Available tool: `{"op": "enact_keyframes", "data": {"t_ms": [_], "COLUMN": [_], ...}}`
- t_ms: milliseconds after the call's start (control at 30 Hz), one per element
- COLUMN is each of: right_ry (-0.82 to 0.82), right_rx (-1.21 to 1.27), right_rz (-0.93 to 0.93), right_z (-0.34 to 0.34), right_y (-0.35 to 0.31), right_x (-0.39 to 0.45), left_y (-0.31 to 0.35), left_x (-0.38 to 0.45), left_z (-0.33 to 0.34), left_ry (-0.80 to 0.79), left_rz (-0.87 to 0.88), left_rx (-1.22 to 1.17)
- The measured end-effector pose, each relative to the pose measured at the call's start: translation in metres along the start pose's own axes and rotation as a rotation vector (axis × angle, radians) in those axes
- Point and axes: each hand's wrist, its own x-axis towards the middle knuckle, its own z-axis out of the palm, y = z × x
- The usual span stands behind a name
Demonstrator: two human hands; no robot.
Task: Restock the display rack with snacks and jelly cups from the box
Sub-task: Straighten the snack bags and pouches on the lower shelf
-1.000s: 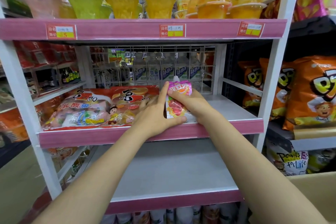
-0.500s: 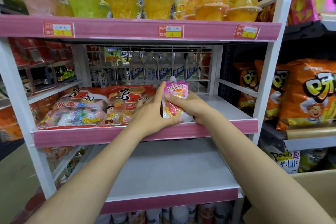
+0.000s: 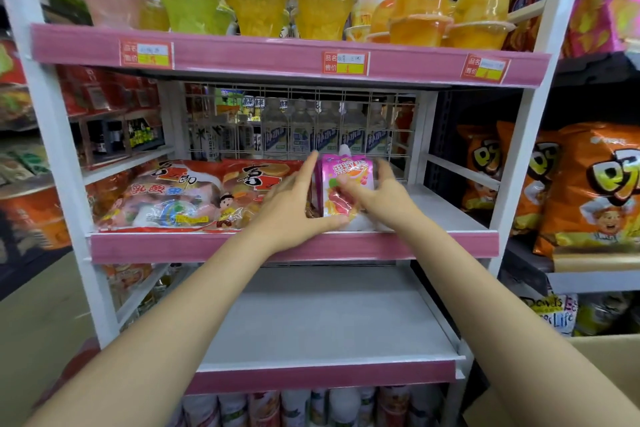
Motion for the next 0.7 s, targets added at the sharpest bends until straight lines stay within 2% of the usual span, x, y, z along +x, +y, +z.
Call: {"op": "enact_keyframes", "data": {"t_ms": [100, 167, 300, 533, 700], "right_ry": [0.163, 0.145, 0.053, 0.095, 0.056], "right_rx": [-0.194, -0.324, -0.367, -0.422, -0.376], "right_rz": [-0.203, -0.301, -0.252, -0.243, -0.200], "right_z": [-0.003, 0.005, 0.024, 0.030, 0.036], "right_y": [-0.010, -0.011, -0.007, -0.001, -0.002], "right_x": [-0.012, -0.014, -0.015, -0.011, -0.005], "left_y": [-0.019, -0.032, -0.037, -0.040, -0.040], "left_x": [-0.009, -0.009, -0.007, -0.006, -0.005], "left_z": [-0.018, -0.022, -0.016, -0.013, -0.014], "left_ry": [0.044, -0.004, -0.074, -0.060, -0.070], "left_rz": [-0.035, -0.069, -0.107, -0.104, -0.110], "left_rx": [0.229, 0.383, 0.455, 0.517, 0.494]}}
